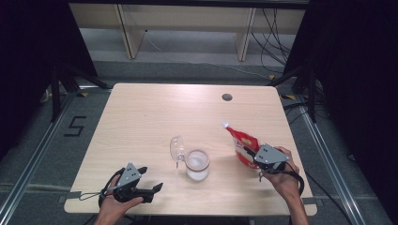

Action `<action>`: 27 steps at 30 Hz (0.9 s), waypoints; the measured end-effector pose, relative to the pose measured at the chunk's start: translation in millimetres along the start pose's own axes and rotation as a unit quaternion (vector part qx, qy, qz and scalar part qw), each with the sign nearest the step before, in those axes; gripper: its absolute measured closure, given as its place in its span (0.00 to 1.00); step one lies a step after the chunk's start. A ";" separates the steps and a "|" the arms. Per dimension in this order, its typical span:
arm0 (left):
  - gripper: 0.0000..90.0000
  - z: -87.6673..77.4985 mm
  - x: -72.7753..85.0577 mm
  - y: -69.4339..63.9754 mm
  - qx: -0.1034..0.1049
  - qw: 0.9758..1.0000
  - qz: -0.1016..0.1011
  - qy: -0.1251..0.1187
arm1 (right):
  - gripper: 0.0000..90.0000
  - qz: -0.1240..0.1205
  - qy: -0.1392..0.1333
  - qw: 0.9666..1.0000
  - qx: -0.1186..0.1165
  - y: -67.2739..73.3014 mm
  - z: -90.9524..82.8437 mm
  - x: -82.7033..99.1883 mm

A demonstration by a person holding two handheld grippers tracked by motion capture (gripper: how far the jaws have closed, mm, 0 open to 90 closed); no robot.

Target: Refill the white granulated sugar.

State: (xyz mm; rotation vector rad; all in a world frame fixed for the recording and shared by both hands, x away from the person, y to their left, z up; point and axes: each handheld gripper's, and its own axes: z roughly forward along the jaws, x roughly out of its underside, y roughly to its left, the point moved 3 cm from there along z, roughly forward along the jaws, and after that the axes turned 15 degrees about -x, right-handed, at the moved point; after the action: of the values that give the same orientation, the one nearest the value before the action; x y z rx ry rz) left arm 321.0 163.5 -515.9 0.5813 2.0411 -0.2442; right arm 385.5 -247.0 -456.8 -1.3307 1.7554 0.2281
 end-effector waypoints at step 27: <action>0.18 0.3 -0.1 0.6 -0.001 1.000 -0.001 0.001 | 0.44 0.150 -0.057 0.986 0.038 4.1 -29.3 24.1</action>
State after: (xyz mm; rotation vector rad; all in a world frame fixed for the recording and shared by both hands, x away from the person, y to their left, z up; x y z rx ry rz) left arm 321.6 163.9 -515.9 0.5782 2.0433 -0.2427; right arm 365.8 -279.6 -458.8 -0.9765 1.8419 0.3940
